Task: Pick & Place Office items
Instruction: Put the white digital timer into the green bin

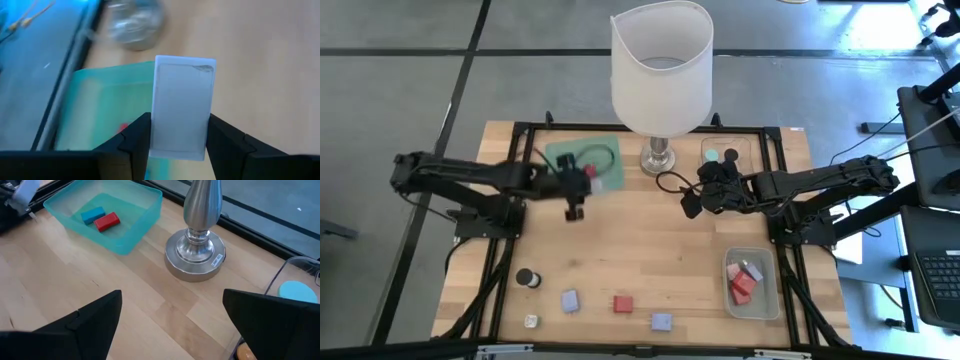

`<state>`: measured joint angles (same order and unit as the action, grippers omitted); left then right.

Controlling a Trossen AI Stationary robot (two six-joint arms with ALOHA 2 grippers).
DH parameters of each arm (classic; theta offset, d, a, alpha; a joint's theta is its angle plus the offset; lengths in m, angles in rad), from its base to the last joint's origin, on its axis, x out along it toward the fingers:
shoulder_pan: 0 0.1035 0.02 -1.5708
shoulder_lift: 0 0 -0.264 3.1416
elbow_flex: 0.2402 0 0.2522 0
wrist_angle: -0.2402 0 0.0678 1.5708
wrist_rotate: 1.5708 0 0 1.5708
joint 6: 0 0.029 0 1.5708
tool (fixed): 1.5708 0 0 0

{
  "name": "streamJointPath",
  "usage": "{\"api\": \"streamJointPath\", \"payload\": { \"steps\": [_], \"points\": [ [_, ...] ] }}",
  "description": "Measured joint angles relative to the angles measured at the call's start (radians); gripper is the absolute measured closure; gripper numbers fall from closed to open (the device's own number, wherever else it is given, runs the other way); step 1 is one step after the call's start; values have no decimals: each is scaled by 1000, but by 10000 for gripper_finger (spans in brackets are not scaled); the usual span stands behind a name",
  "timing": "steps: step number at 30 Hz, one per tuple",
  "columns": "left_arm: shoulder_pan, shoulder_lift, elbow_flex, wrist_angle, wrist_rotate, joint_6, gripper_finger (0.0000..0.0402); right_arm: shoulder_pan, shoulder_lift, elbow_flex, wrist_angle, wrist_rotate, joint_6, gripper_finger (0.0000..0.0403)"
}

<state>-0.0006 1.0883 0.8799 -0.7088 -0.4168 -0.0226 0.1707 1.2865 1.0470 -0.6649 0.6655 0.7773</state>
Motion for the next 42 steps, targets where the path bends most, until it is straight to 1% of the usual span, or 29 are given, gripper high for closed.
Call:
{"api": "streamJointPath", "payload": {
  "steps": [4,9,13,15,19,22,32,36,42],
  "points": [
    [181,-16,0,-4,13,1,245,0,0,0,10,4,7,52],
    [381,41,-26,1,114,-19,246,0,0,0,18,14,34,52],
    [491,120,-59,1,206,-57,246,0,0,0,19,24,57,52],
    [527,163,-64,2,215,-67,246,0,0,0,20,26,59,52],
    [581,225,-64,17,204,-73,246,0,0,0,22,27,60,52],
    [606,264,-64,18,221,-72,245,0,0,0,22,27,71,52],
    [638,402,-64,29,236,-55,243,0,0,0,22,61,79,52],
    [638,429,-64,32,236,-13,240,0,0,0,22,61,91,52],
    [638,432,-64,33,236,28,238,0,1,0,22,61,132,52]
  ]
}}
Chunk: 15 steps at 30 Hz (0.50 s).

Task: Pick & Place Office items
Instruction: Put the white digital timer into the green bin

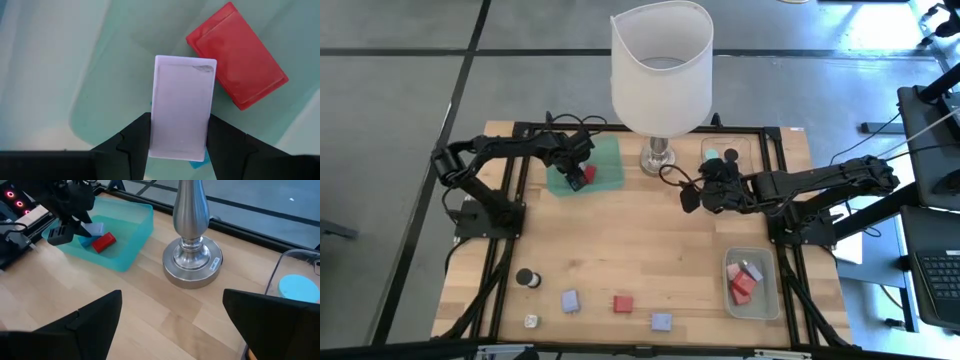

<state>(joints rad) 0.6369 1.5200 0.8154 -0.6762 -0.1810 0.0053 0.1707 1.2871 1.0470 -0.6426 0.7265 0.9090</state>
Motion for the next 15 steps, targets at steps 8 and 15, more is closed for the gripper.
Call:
{"api": "streamJointPath", "payload": {
  "steps": [8,15],
  "points": [
    [0,0,0,-1,-4,-10,220,0,20,0,-1,0,-1,52],
    [0,-3,8,-25,-8,-26,181,0,61,0,-6,0,-5,52]
  ]
}}
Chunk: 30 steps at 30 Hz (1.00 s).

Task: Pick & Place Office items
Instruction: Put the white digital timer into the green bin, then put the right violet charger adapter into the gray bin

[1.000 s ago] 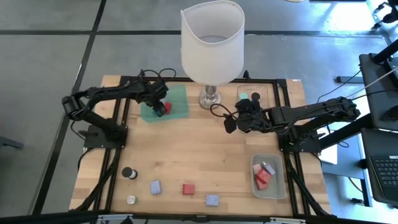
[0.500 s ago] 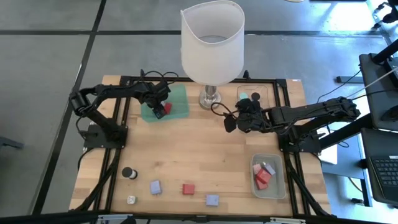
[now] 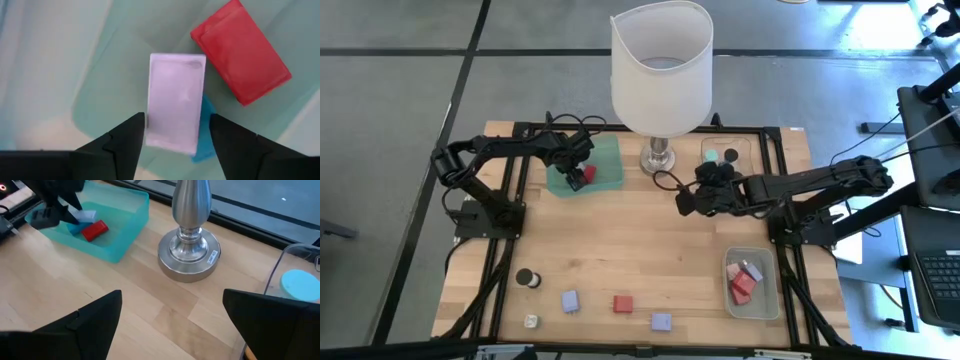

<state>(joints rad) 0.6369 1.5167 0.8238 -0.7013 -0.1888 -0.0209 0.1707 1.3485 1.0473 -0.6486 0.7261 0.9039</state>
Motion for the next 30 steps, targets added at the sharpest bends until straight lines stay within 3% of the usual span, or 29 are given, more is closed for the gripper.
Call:
{"api": "streamJointPath", "payload": {
  "steps": [9,16,25,30],
  "points": [
    [-12,-3,233,-252,-109,-12,183,0,30,0,45,-35,5,52],
    [-76,-71,392,-260,-22,-87,199,0,30,0,93,-171,2,52],
    [-236,-257,423,-195,19,-342,210,1,30,0,121,-292,19,52],
    [-353,-337,423,-185,-7,-503,212,37,31,0,186,-426,-186,52]
  ]
}}
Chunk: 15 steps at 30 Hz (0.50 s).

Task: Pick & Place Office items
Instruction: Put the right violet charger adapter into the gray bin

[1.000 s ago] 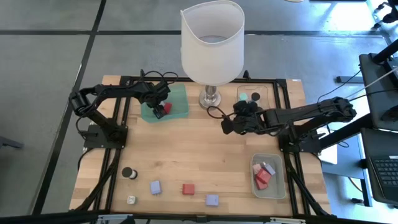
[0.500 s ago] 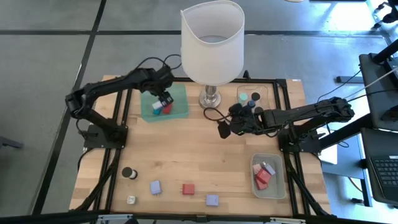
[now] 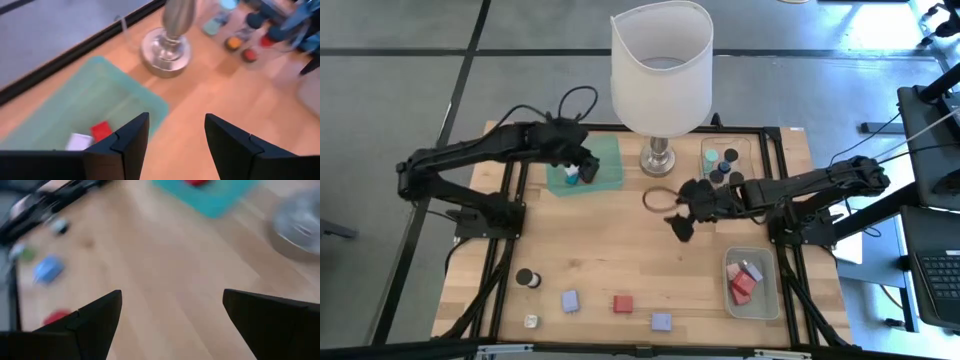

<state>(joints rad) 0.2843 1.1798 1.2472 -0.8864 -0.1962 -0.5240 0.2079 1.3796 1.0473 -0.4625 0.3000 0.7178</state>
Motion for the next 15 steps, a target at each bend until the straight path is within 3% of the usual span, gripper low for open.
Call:
{"api": "streamJointPath", "payload": {
  "steps": [8,15],
  "points": [
    [-195,-38,0,0,-137,-214,213,96,31,0,118,-67,-325,52],
    [-337,-14,0,-2,-313,-327,213,184,152,0,275,-240,-473,52]
  ]
}}
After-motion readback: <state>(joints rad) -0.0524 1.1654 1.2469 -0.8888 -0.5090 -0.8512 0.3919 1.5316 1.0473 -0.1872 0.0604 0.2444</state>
